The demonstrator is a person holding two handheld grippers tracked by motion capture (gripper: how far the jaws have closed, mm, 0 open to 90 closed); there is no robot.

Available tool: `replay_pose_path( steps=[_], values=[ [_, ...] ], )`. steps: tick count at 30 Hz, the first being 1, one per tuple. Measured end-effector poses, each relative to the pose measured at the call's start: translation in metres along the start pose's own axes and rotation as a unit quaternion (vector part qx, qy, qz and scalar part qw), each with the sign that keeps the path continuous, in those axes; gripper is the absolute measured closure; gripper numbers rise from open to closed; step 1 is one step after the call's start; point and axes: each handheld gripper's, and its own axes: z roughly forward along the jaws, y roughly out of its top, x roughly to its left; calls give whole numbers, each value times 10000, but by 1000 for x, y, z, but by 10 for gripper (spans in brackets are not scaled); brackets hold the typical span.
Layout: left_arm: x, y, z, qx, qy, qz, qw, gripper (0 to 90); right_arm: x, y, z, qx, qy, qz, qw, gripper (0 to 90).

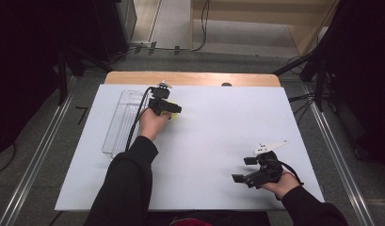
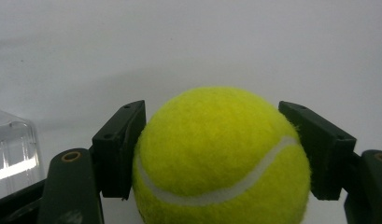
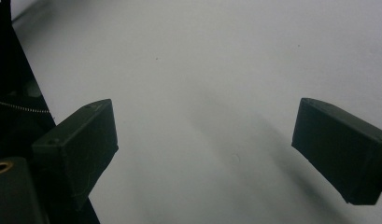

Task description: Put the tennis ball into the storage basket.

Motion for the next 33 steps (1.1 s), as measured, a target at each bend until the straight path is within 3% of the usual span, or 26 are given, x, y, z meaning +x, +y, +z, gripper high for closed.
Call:
replay_pose_path(
  steps=[8, 19, 33],
  values=[
    [-4, -1, -12, 46, -233, 258, 9994, 268, 0, 0, 0, 8, -4, 4, 10000, 50],
    [-9, -7, -26, 69, -612, 548, 9966, 267, -1, 0, 0, 0, -5, 22, 10000, 49],
    [-16, -13, -49, -10, -862, 839, 9927, 267, -2, 0, 0, 7, -44, 69, 10000, 50]
  ],
)
